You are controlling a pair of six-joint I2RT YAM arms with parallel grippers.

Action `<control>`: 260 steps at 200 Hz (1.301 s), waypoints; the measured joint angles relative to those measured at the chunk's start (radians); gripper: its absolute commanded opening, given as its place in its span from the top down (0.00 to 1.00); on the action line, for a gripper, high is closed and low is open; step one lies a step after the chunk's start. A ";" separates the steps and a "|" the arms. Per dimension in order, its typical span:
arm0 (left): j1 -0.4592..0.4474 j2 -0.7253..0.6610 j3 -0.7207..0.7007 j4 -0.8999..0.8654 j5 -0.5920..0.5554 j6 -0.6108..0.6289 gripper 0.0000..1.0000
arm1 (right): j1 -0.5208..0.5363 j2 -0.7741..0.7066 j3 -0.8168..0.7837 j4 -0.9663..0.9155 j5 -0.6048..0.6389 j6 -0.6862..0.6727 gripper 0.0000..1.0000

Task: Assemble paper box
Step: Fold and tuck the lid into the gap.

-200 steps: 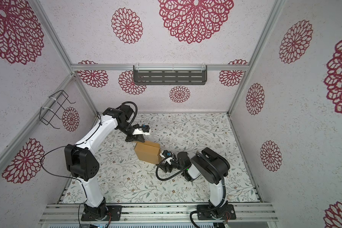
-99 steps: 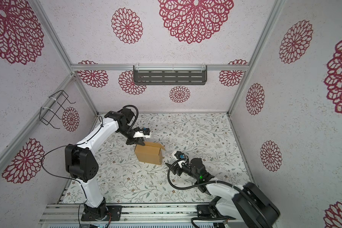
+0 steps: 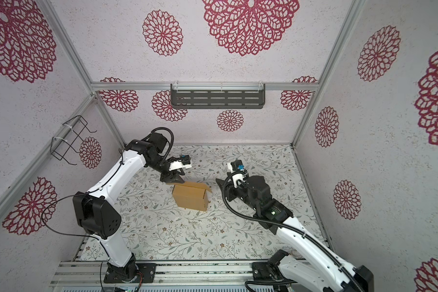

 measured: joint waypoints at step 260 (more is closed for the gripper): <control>0.204 -0.320 -0.504 0.396 -0.036 -0.590 0.46 | 0.104 0.505 0.465 -0.527 0.066 0.153 0.70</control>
